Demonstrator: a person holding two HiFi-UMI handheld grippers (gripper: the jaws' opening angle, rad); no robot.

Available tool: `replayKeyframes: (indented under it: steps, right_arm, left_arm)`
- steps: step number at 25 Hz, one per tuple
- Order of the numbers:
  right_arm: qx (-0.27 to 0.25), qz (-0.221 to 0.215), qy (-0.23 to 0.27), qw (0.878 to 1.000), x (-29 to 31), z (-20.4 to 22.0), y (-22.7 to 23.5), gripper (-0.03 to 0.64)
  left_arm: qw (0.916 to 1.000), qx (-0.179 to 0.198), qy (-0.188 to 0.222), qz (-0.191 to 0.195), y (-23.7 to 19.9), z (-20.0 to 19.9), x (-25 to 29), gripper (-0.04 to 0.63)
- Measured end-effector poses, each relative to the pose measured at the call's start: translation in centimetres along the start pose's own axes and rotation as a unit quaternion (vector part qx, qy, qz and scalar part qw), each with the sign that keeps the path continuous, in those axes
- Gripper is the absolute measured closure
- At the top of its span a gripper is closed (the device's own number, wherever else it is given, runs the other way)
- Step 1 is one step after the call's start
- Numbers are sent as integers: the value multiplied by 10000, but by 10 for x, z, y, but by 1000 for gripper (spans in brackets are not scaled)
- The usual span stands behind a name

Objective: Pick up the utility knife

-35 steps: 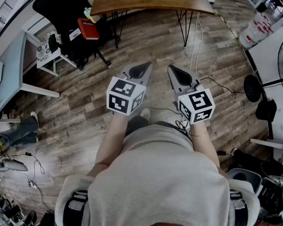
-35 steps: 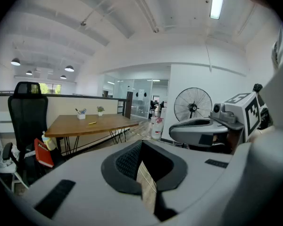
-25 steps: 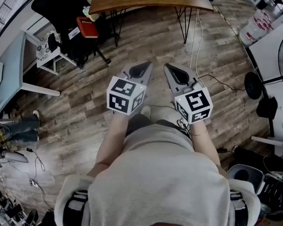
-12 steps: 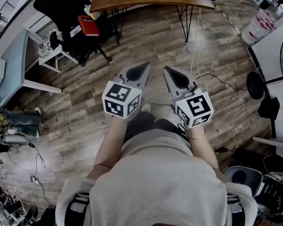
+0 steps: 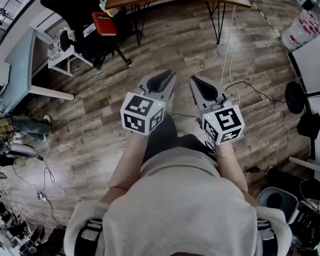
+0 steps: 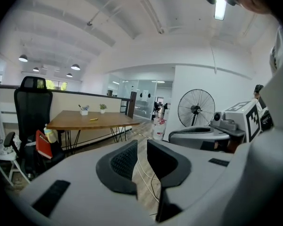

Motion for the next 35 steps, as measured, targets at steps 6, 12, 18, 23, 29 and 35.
replayKeyframes:
  steps: [6, 12, 18, 23, 29, 35]
  right_arm:
    - [27, 17, 6, 10000, 35, -10, 27, 604]
    - [-64, 115, 42, 9999, 99, -39, 54, 604]
    - [-115, 259, 78, 9996, 161, -61, 77, 604]
    - [-122, 399, 167, 9990, 209, -79, 98, 604]
    - [4, 557, 145, 9983, 244, -88, 108, 604]
    - [109, 716, 1, 9974, 257, -79, 120, 604]
  left_arm:
    - [10000, -12, -75, 53, -39, -2, 37, 408]
    - [9997, -3, -26, 236, -101, -18, 76, 371]
    - [9989, 89, 56, 461, -159, -36, 115, 373]
    - [9982, 174, 214, 538, -209, -55, 144, 385]
    - [9976, 78, 247, 646, -246, -54, 159, 391]
    - [9972, -172, 115, 718, -261, -34, 168, 388]
Point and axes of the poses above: the fingertips, and each gripper's own axes: x forward along the fingers, y to its right, z out of its underside, the point moved 3 cm from there along -x, backward along the fingers, and after that the axes turned 12 degrees about x, right-handed, at the moved point
